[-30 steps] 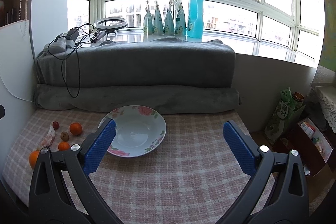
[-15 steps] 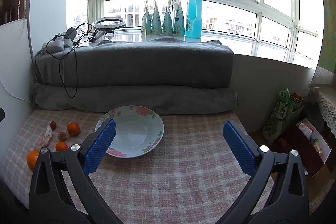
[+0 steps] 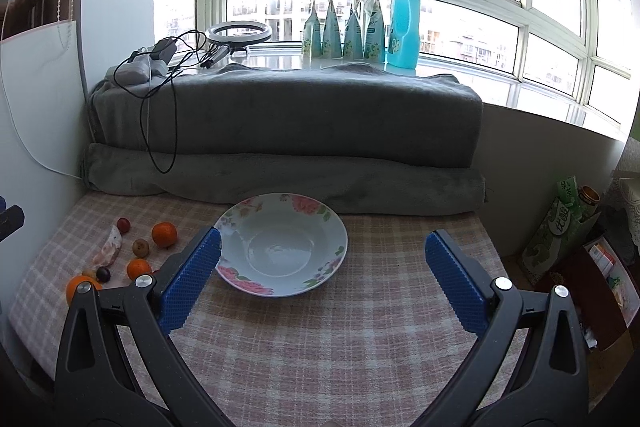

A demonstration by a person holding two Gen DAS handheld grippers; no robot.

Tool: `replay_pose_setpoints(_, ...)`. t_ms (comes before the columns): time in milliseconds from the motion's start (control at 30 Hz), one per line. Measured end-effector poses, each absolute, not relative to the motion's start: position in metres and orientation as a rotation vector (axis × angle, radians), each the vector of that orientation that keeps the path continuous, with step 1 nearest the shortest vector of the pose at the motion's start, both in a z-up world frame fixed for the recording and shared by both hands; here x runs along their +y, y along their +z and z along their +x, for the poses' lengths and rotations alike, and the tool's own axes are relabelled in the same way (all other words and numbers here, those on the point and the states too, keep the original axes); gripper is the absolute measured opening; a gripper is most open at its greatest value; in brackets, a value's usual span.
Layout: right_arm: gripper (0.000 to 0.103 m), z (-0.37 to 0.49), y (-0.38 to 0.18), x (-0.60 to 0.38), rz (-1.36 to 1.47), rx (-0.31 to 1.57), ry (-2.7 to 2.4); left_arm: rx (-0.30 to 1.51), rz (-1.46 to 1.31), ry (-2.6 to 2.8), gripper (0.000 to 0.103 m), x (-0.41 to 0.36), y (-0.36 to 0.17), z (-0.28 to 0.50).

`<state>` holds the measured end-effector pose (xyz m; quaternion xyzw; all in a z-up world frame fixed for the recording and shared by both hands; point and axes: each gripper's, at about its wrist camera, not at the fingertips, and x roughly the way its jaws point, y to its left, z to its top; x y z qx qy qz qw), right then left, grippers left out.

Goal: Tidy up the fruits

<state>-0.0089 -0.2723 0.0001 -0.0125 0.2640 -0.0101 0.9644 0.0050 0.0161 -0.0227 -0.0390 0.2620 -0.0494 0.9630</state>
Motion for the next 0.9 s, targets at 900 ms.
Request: replay_pose_setpoints(900,0.100,0.065,-0.076,-0.134,0.139,1.075,0.703,0.856,-0.329,-0.281,0.085,0.038,-0.113,-0.002)
